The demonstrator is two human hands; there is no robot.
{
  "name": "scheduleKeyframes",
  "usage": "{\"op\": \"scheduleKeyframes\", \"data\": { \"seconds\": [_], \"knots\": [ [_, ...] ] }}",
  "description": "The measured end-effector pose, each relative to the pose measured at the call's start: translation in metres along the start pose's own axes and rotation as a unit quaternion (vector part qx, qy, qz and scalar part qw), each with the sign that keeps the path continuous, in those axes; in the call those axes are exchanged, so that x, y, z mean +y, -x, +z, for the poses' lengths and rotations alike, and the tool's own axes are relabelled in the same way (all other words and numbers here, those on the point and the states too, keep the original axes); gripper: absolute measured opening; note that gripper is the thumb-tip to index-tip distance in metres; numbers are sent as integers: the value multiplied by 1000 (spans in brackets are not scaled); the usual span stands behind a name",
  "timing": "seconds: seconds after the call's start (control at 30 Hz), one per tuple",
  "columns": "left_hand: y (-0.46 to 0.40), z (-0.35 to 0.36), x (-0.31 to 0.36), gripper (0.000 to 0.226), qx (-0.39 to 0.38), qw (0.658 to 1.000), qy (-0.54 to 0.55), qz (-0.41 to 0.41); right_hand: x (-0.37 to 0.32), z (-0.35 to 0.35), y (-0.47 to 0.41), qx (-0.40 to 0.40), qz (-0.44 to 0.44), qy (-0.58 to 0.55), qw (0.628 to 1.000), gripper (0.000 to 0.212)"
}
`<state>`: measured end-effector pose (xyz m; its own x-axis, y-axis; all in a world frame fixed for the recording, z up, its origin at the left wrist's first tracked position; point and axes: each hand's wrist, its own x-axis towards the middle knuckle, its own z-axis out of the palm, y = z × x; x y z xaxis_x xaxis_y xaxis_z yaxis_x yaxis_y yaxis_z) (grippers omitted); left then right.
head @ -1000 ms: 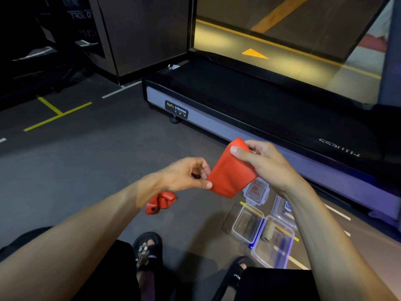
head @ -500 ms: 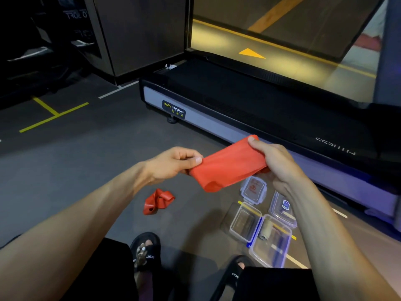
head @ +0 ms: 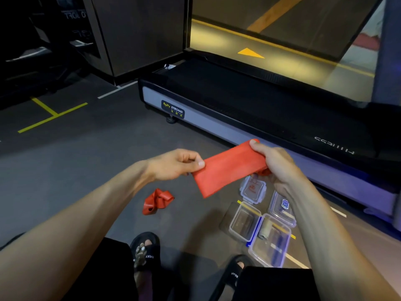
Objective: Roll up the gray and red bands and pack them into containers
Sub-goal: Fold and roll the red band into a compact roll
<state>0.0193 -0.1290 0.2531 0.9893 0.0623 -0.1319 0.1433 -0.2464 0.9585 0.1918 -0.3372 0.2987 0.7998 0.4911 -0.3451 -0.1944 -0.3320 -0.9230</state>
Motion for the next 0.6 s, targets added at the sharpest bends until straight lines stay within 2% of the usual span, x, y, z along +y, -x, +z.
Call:
{"op": "scheduleKeyframes", "data": {
  "seconds": [0.1,0.3,0.4,0.47,0.53,0.6],
  "knots": [
    [0,1,1,20,-15,1000,-28,2,2,0,-1,7,-12,3,1000,45],
    [-3,2,0,22,66,997,-43,-14,6,0,-3,2,-40,48,998,37],
    [-6,5,0,15,113,987,-106,-39,3,5,5,-36,-75,57,995,41],
    [-8,7,0,7,122,988,-80,-61,0,7,11,-69,-108,58,990,40],
    [-8,8,3,18,108,989,-43,-96,-3,7,17,-109,-149,74,980,34],
    [-7,10,5,15,87,989,-41,-117,-3,8,22,-145,-176,86,970,28]
  ]
}}
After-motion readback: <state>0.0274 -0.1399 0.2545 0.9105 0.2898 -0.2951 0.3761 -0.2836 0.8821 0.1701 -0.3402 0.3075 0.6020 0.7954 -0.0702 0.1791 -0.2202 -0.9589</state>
